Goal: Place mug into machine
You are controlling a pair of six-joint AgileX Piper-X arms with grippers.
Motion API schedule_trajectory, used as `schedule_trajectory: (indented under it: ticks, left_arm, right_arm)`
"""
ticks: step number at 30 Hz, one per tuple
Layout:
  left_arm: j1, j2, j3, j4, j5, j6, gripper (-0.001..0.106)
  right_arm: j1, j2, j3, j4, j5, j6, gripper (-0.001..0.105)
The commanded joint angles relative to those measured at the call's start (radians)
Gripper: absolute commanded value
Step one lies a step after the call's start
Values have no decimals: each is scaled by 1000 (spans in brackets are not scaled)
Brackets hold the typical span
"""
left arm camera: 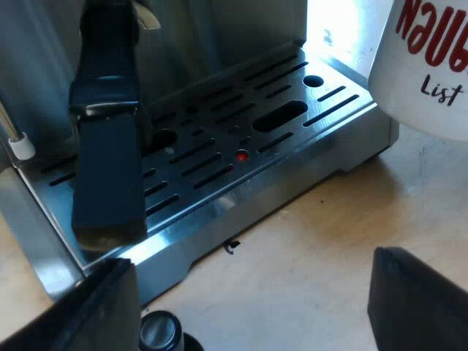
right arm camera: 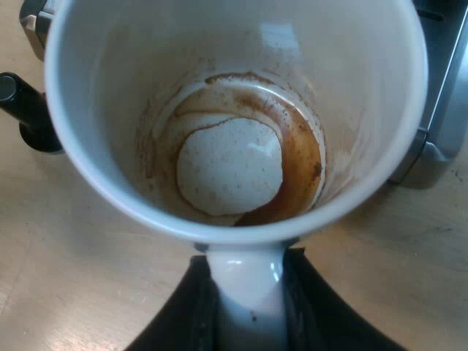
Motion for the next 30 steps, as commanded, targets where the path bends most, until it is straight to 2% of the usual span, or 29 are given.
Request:
schedule_trajectory:
  ticks: [1,8,14,19,30]
  left_arm:
    - [3,0,-2,-25,7,4,66]
    - [3,0,-2,-25,30,4,66]
    - [3,0,-2,-25,30,2,66]
    - [3,0,-2,-25,30,2,66]
    - [3,0,-2,-25,30,2,66]
  right_arm:
    - [3,21,-20,-43,7,-21,0]
    - [3,67,-20,-43,7,-23,0]
    - [3,72,-20,-65,7,-30,0]
    - [3,95,-20,-80,7,-66,0]
    - [3,143,-23,-142,7,-66,0]
